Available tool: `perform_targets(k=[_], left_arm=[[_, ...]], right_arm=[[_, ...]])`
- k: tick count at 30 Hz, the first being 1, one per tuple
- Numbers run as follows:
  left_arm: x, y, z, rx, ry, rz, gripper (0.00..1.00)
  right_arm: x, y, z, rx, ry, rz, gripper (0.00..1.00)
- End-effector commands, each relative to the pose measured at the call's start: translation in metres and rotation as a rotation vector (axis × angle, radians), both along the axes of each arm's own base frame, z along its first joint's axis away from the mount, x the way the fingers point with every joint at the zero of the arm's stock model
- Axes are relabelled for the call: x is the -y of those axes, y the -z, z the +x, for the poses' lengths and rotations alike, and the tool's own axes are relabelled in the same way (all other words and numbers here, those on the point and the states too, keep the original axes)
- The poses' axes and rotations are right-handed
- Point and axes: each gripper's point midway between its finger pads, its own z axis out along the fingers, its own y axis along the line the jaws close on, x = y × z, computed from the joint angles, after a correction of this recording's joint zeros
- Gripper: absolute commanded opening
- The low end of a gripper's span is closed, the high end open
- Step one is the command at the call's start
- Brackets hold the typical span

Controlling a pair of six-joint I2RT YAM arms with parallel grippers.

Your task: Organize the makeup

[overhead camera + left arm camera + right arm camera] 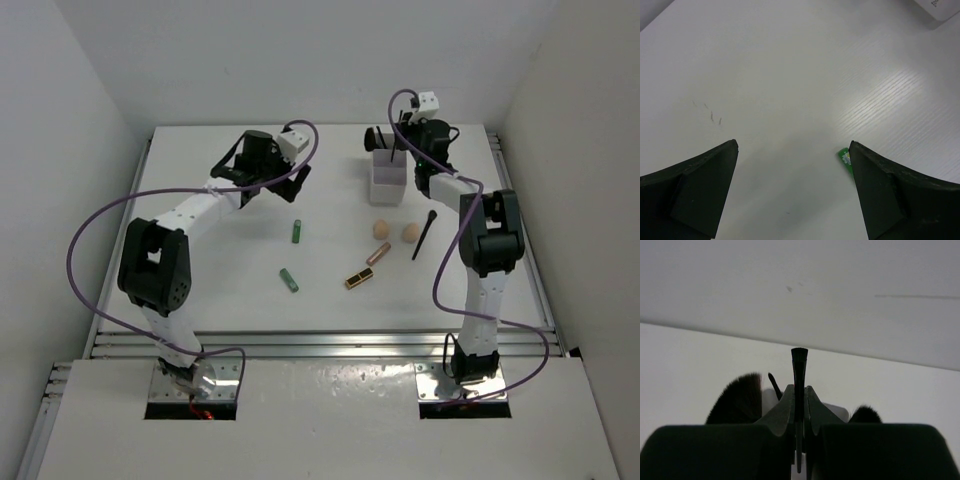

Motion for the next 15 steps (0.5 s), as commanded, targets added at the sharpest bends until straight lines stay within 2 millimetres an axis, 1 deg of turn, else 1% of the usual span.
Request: perform_targets(k=[1, 2, 3, 4, 5, 6, 7, 9, 10, 11, 12, 13, 14, 15], left_arm=[[-0.013, -0.024, 0.0, 0.054, -0.028, -0.004, 0.99], [-0.018, -0.019, -0.002, 0.035, -0.03, -0.003, 0.99], [-0.015, -0.019, -0.003, 0.032, -0.018, -0.009, 0.99], [-0.02, -0.014, -0.004, 0.02, -0.019, -0.013, 0.99], [-0.024, -0.014, -0.002, 0.02, -0.028, -0.013, 0.99], [-0.022, -0.014, -0.003, 0.017, -0.016, -0.02, 0.99], [-0.026, -0.009, -0.004, 0.003, -0.031, -0.024, 0.99], [-0.026, -0.01, -0.004, -0.003, -0.012, -0.042, 0.99], [-0.03, -0.005, -0.003, -0.016, -0.011, -0.049, 0.99], [-0.036, -0.005, -0.001, -0.017, -0.018, -0.054, 0.99], [-0.038, -0.001, 0.0, -0.027, -0.02, -0.057, 0.99], [-0.042, -0.006, 0.004, -0.015, -0.028, -0.06, 0.99], [-0.05, -0.002, 0.007, -0.025, -0.04, -0.063, 0.99], [-0.054, -0.003, 0.011, -0.022, -0.049, -0.064, 0.99]], right_arm=[[-0.007, -0.076, -0.001, 0.197, -0.021, 0.096, 0.0], [-0.011, -0.091, -0.006, 0.216, -0.041, 0.103, 0.0], [-0.015, -0.099, -0.011, 0.206, -0.053, 0.1, 0.0], [-0.019, -0.112, -0.016, 0.224, -0.077, 0.092, 0.0], [-0.025, -0.124, -0.022, 0.242, -0.095, 0.084, 0.0], [-0.028, -0.123, -0.026, 0.241, -0.107, 0.076, 0.0], [-0.032, -0.129, -0.03, 0.249, -0.119, 0.073, 0.0], [-0.033, -0.135, -0.034, 0.254, -0.117, 0.078, 0.0], [-0.033, -0.134, -0.033, 0.252, -0.114, 0.08, 0.0], [-0.034, -0.131, -0.032, 0.249, -0.111, 0.082, 0.0], [-0.03, -0.125, -0.029, 0.248, -0.093, 0.072, 0.0], [-0.03, -0.124, -0.028, 0.255, -0.085, 0.065, 0.0], [-0.026, -0.122, -0.025, 0.261, -0.06, 0.051, 0.0], [-0.026, -0.112, -0.021, 0.247, -0.054, 0.046, 0.0]])
